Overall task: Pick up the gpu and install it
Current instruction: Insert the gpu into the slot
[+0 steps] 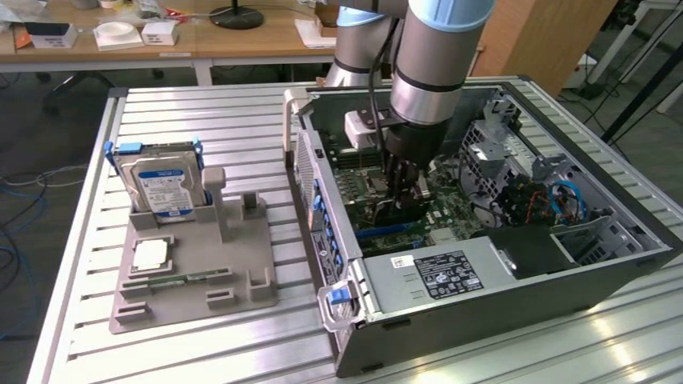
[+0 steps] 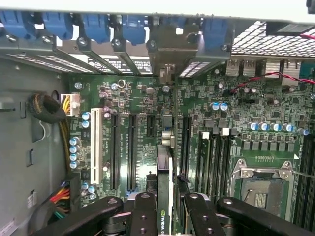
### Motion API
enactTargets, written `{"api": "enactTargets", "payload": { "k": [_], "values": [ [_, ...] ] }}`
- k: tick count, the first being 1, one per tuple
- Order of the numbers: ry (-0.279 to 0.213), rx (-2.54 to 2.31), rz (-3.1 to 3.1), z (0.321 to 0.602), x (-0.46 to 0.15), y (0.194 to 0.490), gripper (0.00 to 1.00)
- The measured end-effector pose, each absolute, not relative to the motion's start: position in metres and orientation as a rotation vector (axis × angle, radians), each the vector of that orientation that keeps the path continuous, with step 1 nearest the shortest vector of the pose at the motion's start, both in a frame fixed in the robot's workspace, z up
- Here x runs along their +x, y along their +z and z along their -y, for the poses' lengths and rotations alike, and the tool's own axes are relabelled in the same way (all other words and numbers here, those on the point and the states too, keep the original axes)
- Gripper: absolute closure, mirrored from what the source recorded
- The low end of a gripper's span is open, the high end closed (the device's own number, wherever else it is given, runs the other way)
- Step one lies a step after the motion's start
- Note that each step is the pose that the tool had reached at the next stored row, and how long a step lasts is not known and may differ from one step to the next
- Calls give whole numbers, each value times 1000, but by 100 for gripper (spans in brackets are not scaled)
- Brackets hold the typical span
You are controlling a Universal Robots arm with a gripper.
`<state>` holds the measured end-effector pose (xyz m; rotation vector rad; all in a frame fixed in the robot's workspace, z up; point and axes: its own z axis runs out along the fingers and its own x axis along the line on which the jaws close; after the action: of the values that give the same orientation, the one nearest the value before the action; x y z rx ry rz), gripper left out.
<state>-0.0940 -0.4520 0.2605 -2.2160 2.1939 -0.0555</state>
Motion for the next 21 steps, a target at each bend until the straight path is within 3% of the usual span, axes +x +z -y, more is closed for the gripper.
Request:
{"api": "enactTargets", "payload": {
  "k": [21],
  "values": [
    [-59, -2202, -2213, 454, -93, 259, 74]
  ]
}}
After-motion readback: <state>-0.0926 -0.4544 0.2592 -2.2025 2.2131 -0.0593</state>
